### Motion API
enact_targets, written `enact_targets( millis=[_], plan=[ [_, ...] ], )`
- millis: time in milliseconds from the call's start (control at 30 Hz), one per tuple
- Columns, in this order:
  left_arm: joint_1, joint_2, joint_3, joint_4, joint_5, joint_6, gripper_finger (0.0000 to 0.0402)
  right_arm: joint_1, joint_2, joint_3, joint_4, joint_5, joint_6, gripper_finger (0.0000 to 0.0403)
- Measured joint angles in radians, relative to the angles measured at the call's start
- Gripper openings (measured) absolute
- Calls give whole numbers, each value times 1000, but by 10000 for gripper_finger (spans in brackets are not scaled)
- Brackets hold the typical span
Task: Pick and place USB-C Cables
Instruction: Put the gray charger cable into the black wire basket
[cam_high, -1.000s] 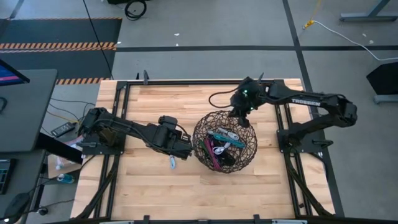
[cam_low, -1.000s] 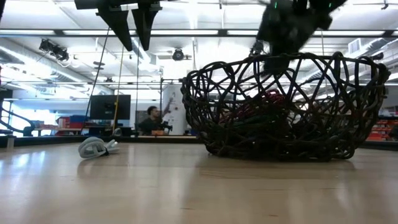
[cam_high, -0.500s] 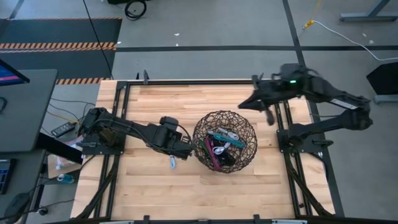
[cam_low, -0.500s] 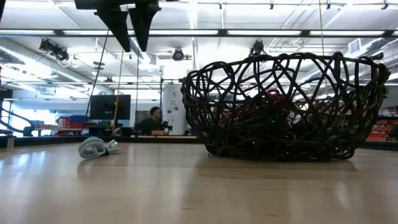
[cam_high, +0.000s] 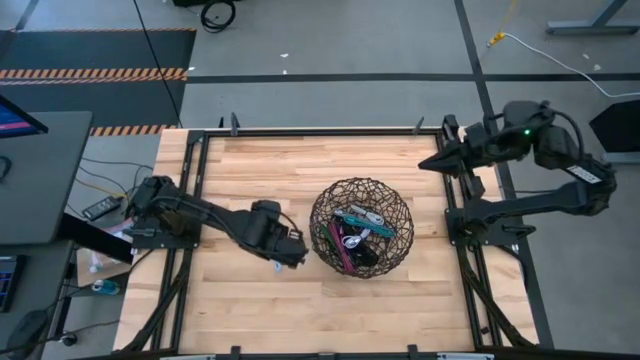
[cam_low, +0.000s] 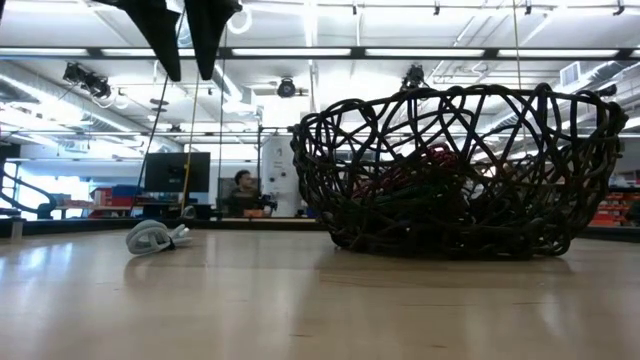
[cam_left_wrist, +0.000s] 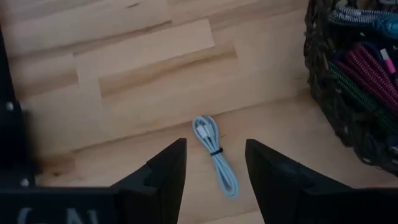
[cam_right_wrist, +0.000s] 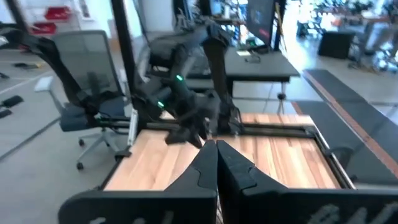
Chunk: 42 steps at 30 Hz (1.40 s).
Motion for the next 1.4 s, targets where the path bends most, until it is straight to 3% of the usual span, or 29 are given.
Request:
enact_targets(
  millis=[367, 733, 833, 1133, 1400],
  plan=[
    [-42, 59, -1, 23, 7, -221, 172, 0, -34, -1, -98, 39, -50, 0],
    [-54, 160, -1, 73, 250, -339, 172, 0, -66, -1, -105, 36, -98, 0],
    [-66, 175, -1, 88, 268, -361, 172, 0, -79, -1, -105, 35, -98, 0],
    [-46, 183, 0, 89, 226, -349, 172, 0, -116, -1, -104, 36, -107, 0],
    [10, 183, 0, 80, 218, -158, 141, 0, -133, -2, -104, 12, -117, 0]
  ],
)
